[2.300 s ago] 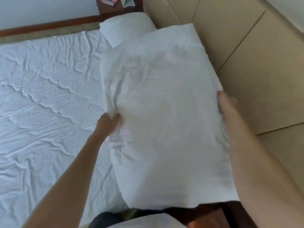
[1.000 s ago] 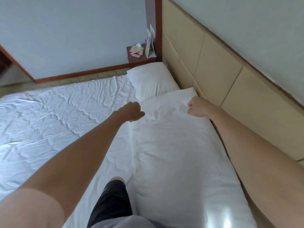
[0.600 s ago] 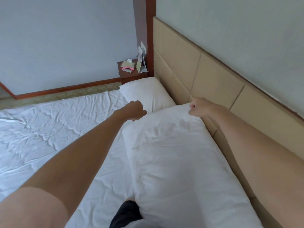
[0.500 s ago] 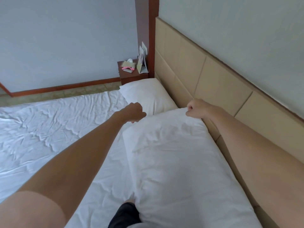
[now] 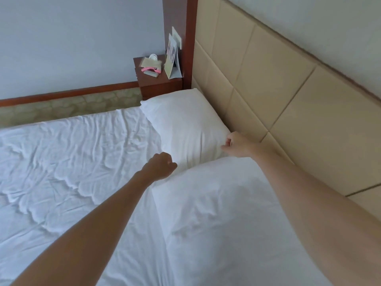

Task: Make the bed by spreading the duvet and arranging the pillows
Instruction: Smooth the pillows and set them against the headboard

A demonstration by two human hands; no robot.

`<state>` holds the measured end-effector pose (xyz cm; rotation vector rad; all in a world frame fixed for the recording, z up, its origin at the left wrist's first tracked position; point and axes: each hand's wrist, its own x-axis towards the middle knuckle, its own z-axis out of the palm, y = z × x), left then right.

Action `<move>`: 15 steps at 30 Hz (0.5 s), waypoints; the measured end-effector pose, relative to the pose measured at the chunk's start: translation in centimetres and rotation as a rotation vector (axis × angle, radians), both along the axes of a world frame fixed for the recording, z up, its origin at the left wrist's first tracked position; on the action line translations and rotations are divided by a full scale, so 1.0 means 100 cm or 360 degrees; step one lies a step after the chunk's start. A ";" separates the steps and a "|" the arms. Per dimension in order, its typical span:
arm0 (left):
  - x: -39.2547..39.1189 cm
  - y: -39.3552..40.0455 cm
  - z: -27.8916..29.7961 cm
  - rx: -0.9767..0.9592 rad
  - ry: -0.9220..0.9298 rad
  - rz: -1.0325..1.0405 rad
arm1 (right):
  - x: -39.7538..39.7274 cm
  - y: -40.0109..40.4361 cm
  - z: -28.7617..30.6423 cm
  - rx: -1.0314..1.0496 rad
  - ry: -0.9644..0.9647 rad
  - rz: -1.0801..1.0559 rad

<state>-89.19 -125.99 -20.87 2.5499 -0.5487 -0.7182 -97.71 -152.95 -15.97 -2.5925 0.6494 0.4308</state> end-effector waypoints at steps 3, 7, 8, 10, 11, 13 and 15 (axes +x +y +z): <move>0.035 -0.020 -0.044 -0.0027 0.0063 0.0046 | 0.036 -0.009 -0.035 -0.0079 0.0067 -0.0026; 0.078 -0.053 -0.103 -0.0178 0.0183 0.0121 | 0.080 -0.018 -0.091 0.0019 0.0071 -0.0193; 0.084 -0.060 -0.117 -0.0216 0.0197 0.0149 | 0.091 -0.019 -0.106 0.0083 0.0045 -0.0258; 0.096 -0.070 -0.147 -0.0281 0.0216 0.0237 | 0.112 -0.020 -0.135 0.0101 0.0011 -0.0339; 0.101 -0.075 -0.161 -0.0298 0.0248 0.0285 | 0.120 -0.021 -0.149 0.0059 0.0016 -0.0359; 0.112 -0.085 -0.188 -0.0315 0.0334 0.0359 | 0.135 -0.025 -0.177 0.0000 0.0018 -0.0408; 0.125 -0.094 -0.211 -0.0352 0.0465 0.0470 | 0.149 -0.032 -0.200 0.0072 0.0034 -0.0554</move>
